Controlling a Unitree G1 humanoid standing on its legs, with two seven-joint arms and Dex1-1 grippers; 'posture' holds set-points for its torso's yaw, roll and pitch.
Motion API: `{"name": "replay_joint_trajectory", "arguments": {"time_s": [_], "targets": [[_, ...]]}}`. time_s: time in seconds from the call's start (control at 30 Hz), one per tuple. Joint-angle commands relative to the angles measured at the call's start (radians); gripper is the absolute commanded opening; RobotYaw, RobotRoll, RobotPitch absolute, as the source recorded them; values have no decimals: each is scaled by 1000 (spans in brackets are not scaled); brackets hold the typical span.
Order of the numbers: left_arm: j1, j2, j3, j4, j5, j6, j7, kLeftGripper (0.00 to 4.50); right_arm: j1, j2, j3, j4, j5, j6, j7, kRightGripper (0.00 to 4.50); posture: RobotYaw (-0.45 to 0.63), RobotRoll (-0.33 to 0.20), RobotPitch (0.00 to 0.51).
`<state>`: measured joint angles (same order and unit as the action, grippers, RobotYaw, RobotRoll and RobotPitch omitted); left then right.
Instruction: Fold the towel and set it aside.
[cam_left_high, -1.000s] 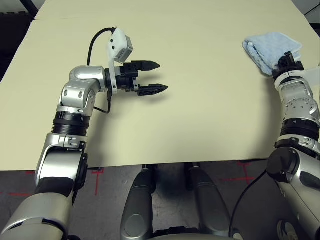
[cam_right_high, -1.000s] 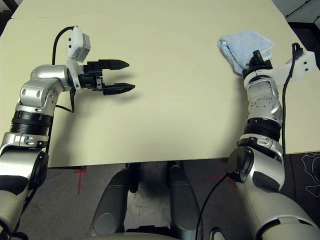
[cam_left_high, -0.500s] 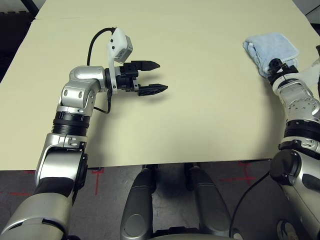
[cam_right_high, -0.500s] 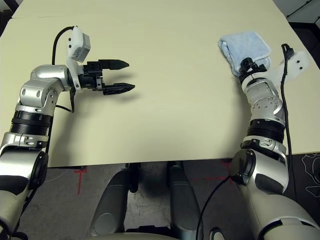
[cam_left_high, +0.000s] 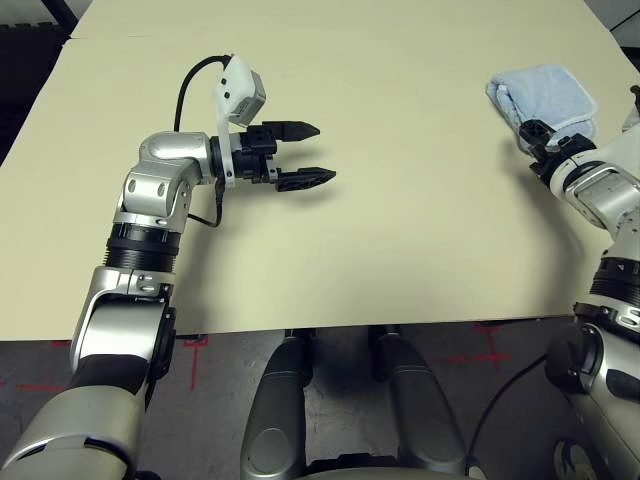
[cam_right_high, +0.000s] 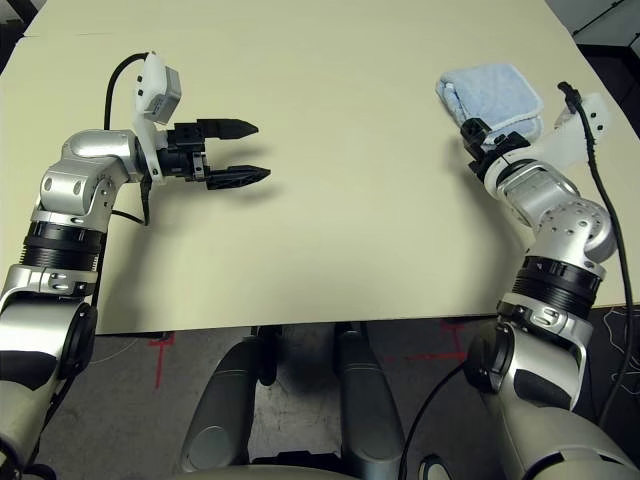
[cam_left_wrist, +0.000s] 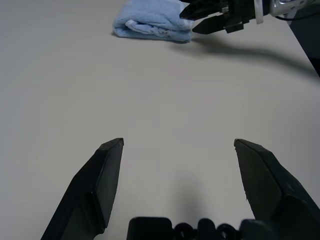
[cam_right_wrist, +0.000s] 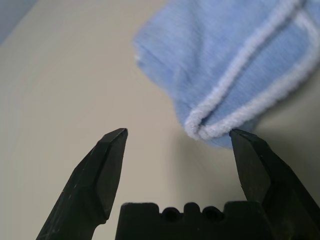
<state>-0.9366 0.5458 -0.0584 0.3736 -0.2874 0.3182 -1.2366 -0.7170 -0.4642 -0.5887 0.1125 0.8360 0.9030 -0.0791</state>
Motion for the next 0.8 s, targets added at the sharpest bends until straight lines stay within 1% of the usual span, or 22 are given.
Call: {"name": "replay_joint_trajectory", "arguments": {"time_s": [0.03, 0.13, 0.2, 0.3, 0.37, 0.47, 0.5, 0.57, 0.63, 0.67, 0.8], "targets": [[2, -8, 2, 8, -5, 12, 12, 4500, 23, -49, 86, -56, -43, -53, 142, 4458, -32, 0, 292], [-3, -16, 3, 22, 7, 10, 46, 4500, 11, -89, 194, -21, -152, -211, 301, 4458, -30, 0, 290], [-1, -18, -4, 41, 44, -23, 91, 4500, -18, -89, 246, 45, -227, -335, 371, 4458, -24, 0, 287], [2, -31, 3, 69, 87, -23, 203, 4500, -86, -74, 321, 187, -351, -545, 450, 4458, -9, 0, 284], [-6, -62, 31, 101, 104, -29, 320, 4500, -138, -54, 354, 306, -429, -693, 468, 4458, 14, 0, 280], [-46, -156, 132, 199, 131, -121, 643, 4500, -244, 17, 353, 552, -517, -927, 396, 4458, 18, 0, 279], [-58, -184, 167, 227, 135, -156, 743, 4500, -273, 40, 346, 624, -540, -989, 352, 4458, 38, 0, 272], [-73, -218, 204, 264, 142, -205, 855, 4500, -310, 63, 335, 726, -570, -1074, 305, 4458, 58, 0, 267], [-90, -256, 254, 329, 165, -310, 1050, 4500, -337, 96, 334, 822, -600, -1155, 250, 4458, 72, 0, 262], [-94, -268, 270, 356, 184, -359, 1142, 4500, -345, 110, 335, 858, -611, -1189, 232, 4458, 77, 0, 257], [-86, -279, 267, 441, 270, -519, 1351, 4500, -355, 145, 327, 953, -627, -1267, 212, 4458, 68, 0, 248]]}}
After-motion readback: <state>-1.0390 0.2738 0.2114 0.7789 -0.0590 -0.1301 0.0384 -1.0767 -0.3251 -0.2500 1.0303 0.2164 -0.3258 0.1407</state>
